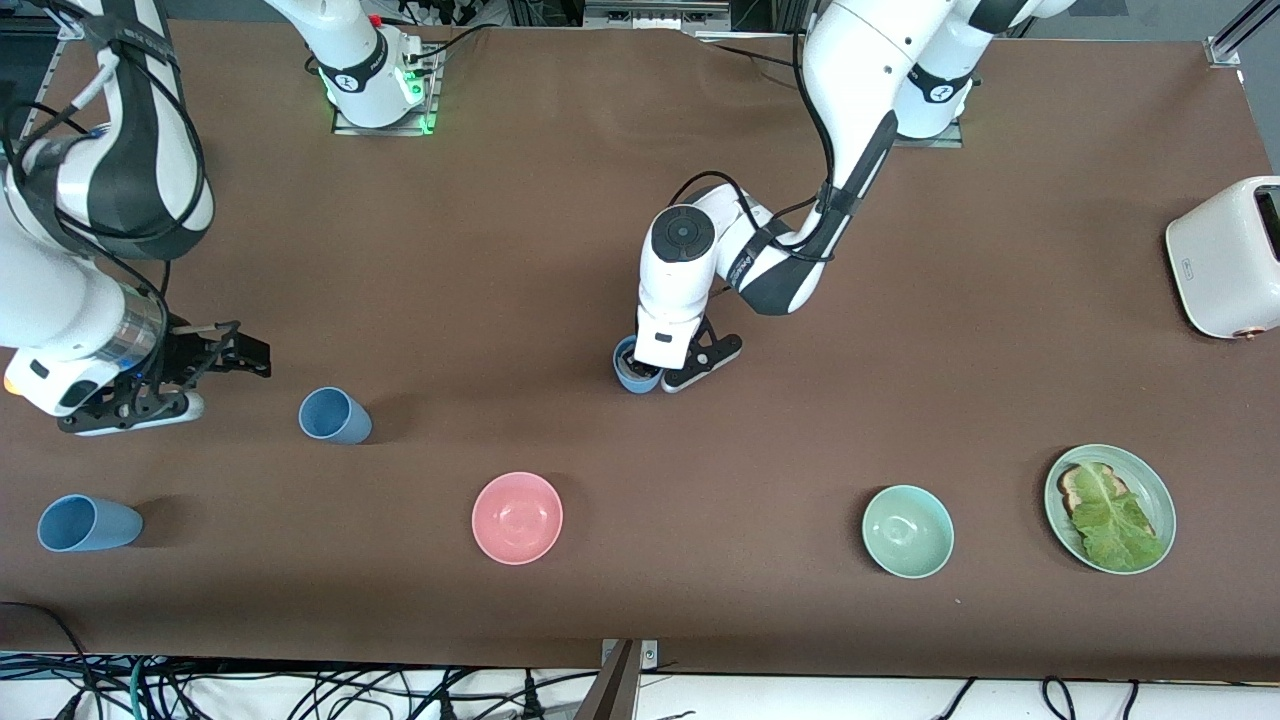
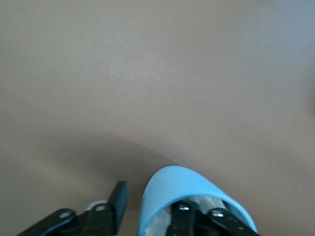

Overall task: Stack blue cups with both arms
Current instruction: 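Lower the tissue cup with the left gripper while the right gripper reaches out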

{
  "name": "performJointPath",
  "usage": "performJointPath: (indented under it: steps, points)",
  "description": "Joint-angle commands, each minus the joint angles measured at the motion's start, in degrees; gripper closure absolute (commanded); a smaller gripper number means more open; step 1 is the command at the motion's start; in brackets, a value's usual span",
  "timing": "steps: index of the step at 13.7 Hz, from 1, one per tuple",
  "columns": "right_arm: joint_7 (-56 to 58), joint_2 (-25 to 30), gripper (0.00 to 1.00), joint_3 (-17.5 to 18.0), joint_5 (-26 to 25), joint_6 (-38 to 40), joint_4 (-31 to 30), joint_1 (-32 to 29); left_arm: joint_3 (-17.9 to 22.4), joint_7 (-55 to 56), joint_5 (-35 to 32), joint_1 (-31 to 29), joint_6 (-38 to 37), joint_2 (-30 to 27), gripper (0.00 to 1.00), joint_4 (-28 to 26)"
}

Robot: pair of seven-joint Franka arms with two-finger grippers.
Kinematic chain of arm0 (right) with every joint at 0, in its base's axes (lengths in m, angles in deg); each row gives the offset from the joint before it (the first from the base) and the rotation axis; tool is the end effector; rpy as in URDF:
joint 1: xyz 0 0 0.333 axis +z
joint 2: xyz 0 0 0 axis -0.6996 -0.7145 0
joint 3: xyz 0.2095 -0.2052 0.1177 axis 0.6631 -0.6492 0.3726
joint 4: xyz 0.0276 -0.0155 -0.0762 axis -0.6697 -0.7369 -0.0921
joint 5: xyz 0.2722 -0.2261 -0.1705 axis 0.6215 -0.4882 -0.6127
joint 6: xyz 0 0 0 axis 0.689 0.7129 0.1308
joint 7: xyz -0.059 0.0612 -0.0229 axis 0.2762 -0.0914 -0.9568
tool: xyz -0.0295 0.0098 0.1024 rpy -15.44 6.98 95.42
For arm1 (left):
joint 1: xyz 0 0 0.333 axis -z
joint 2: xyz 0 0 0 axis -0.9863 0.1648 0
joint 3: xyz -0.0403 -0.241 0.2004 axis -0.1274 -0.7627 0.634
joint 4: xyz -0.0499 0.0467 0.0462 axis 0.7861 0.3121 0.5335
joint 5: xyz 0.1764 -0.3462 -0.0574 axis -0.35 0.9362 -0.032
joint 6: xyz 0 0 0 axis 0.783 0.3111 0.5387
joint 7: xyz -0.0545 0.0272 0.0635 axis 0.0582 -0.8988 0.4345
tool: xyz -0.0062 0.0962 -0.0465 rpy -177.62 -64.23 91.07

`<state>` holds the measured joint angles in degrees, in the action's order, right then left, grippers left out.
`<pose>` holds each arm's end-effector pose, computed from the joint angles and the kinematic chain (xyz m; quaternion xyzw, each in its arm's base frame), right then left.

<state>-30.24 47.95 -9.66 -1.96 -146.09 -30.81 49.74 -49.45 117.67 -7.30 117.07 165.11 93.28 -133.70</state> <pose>0.6594 0.0222 0.4322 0.9964 0.0843 -0.0127 0.0040 0.5423 -0.4762 0.2316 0.9548 0.2914 0.0412 0.0428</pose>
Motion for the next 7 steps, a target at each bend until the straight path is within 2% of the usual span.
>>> performJointPath:
  steps: [1, 7]
  points:
    - [1.6, -1.7, 0.0, 0.1, 0.5, -0.8, 1.8, -0.8, 0.5, 1.3, -6.1, 0.8, 0.0, 0.9, 0.0, 2.0]
    - [1.6, -5.2, 0.0, 0.1, 2.5, -4.3, 1.5, -1.3, 0.3, 1.1, -7.5, 0.8, 0.0, 0.1, 0.0, 1.9]
